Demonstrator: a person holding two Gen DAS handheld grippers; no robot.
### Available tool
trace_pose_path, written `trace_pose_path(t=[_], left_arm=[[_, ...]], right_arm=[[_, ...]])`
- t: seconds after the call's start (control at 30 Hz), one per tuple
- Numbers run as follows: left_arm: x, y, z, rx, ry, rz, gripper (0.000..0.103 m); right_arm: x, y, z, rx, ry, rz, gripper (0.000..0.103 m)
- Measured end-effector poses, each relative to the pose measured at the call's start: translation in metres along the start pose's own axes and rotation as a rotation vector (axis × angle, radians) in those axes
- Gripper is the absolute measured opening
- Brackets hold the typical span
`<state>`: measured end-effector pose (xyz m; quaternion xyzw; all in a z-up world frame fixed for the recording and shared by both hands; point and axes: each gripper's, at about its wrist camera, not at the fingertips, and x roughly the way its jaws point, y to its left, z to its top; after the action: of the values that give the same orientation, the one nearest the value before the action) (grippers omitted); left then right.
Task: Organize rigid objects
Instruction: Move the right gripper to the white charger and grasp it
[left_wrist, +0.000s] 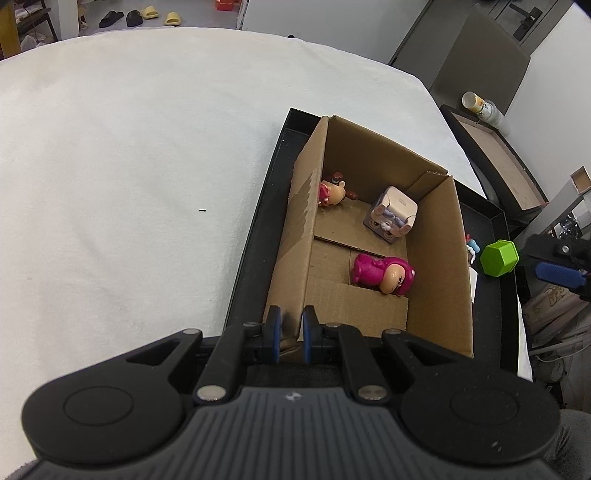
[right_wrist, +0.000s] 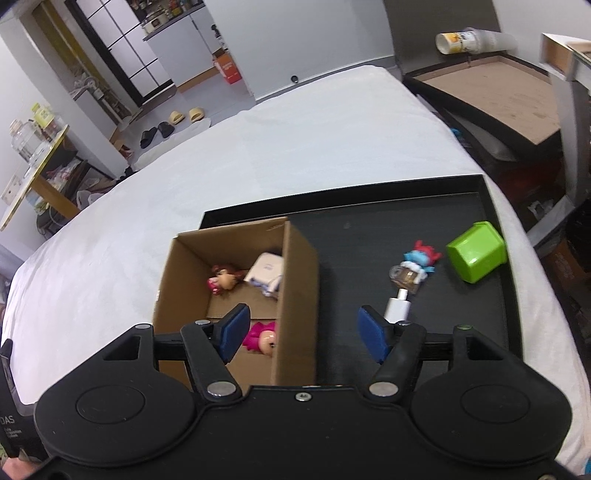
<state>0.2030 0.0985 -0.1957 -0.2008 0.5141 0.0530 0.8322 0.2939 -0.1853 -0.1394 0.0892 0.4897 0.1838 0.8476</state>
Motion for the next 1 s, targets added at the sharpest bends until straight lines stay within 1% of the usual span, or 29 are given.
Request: trace_pose_path(t=[0.33,0.63,1.0], left_arm=[[0.000,-0.004,-0.001,0.008,0.000,0.027,0.011],[0.001,-0.007,-0.001,0.017,0.001,0.054,0.012],[0.003,-0.011,-0.001,0.025,0.005,0.077,0.012]], right_arm=[[-0.010,-0.034,-0.001,0.034,-0.019,-0.009,0.067],[-0.006,-0.059,0.000,0.061,-0.013,-0.012,0.067],[0.021,-0.075,-0.004,0.117,0.017,-0.021,0.066]])
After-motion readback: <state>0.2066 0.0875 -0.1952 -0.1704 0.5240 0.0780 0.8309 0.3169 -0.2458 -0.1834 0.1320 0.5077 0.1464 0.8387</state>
